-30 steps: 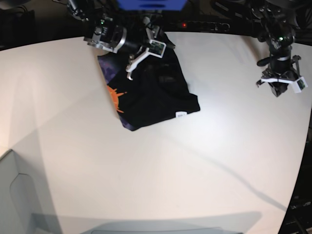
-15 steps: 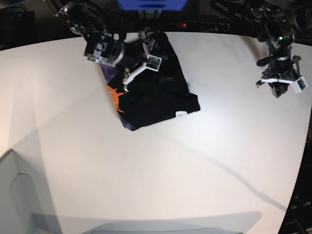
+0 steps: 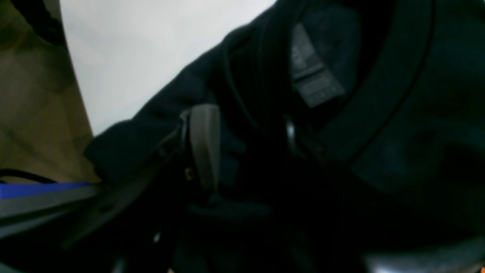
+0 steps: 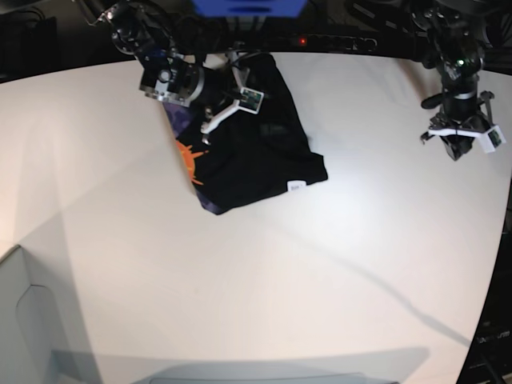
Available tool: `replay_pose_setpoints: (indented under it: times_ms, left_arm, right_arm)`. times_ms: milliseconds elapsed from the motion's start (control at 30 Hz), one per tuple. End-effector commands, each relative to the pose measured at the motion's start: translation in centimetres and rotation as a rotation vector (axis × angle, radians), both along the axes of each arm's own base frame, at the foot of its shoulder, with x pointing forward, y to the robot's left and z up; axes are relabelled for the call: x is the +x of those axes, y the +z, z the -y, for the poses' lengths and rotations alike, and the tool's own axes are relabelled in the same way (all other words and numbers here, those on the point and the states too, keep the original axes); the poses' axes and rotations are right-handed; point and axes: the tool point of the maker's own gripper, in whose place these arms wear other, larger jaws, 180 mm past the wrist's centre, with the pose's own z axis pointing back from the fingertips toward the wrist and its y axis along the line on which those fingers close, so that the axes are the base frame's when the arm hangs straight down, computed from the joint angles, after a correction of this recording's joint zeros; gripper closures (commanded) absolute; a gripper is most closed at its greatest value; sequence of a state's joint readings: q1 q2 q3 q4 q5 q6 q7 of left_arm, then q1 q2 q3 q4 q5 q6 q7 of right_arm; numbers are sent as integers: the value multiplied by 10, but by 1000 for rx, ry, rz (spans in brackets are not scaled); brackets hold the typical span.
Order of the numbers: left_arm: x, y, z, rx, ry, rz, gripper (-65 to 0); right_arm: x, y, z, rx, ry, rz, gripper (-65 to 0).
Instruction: Fold the T-shirt properly
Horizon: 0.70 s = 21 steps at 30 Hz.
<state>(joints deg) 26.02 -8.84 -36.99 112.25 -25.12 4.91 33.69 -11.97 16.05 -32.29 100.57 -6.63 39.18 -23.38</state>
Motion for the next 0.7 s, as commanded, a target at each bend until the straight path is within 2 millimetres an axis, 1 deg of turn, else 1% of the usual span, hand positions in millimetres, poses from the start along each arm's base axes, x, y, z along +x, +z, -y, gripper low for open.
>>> replay_pose_setpoints:
  times_ms: [0, 67, 167, 233, 300, 333, 433, 500, 567, 667]
  left_arm:
    - [3, 12, -3, 32, -5, 32, -144]
    - [3, 12, -3, 32, -5, 32, -144]
    - [3, 12, -3, 32, -5, 32, -144]
    - [3, 12, -3, 32, -5, 32, -144]
    - [3, 12, -3, 32, -5, 32, -144]
    - [3, 12, -3, 32, -5, 32, -144]
    - [3, 12, -3, 32, -5, 32, -144]
    - [3, 12, -3, 32, -5, 32, -144]
    - [3, 13, -3, 34, -5, 35, -144]
    - [4, 14, -3, 35, -6, 38, -144]
  right_arm:
    - [2, 11, -6, 44, 15, 16, -198]
    - [2, 11, -7, 47, 15, 14, -198]
    - [2, 12, -7, 47, 15, 16, -168]
    - [2, 11, -7, 46, 15, 17, -109]
    - [4, 10, -6, 27, 18, 30, -24]
    - [5, 8, -4, 10, 20, 41, 0]
    - [4, 10, -10, 12, 19, 55, 0]
    - [6, 16, -12, 13, 22, 79, 0]
    - [-4, 25, -22, 38, 52, 88, 0]
    - [-16, 44, -36, 79, 93, 117, 0]
